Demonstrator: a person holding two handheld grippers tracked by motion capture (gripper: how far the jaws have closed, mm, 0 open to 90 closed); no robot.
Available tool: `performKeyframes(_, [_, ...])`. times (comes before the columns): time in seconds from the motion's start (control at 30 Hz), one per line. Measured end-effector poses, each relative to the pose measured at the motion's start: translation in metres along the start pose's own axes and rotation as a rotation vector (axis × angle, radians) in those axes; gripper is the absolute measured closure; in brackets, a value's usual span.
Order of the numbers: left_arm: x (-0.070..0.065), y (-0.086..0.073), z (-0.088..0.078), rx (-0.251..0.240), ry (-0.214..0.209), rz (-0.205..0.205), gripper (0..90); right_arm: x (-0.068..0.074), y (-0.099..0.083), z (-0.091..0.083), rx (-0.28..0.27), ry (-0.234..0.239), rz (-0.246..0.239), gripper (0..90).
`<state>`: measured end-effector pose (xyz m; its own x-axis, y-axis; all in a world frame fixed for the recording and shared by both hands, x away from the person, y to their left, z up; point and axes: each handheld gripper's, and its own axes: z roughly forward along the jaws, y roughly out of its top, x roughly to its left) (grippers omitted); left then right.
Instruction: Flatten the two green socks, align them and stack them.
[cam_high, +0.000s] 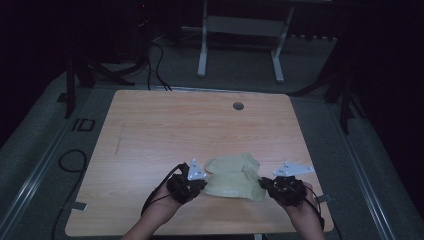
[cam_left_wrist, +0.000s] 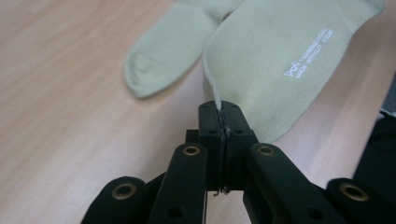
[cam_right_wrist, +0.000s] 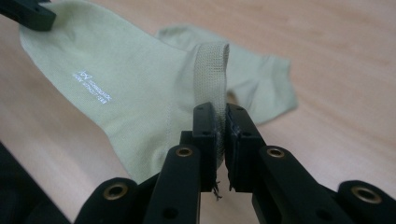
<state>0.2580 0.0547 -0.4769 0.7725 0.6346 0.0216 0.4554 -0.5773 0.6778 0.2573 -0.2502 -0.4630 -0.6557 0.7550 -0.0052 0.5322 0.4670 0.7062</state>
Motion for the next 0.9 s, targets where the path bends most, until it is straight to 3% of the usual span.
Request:
performKeyframes(0.27, [0.023,0.023,0.005,0.000,0.024,-0.045,88.3,-0.018,0.039,0.005,-0.007,-0.045,-0.020,83.3])
performKeyframes(0.47, [0.038,0.037,0.018,0.020,0.052,-0.066,88.3,-0.036,0.057,0.022,0.010,-0.058,0.014,83.2])
performKeyframes(0.6, [0.044,0.041,0.033,0.035,0.045,-0.089,88.3,-0.046,0.058,0.040,0.046,-0.065,0.037,83.3])
performKeyframes(0.9, [0.051,0.037,0.069,0.099,0.042,-0.089,88.2,-0.065,0.040,0.072,0.115,-0.057,0.089,83.1])
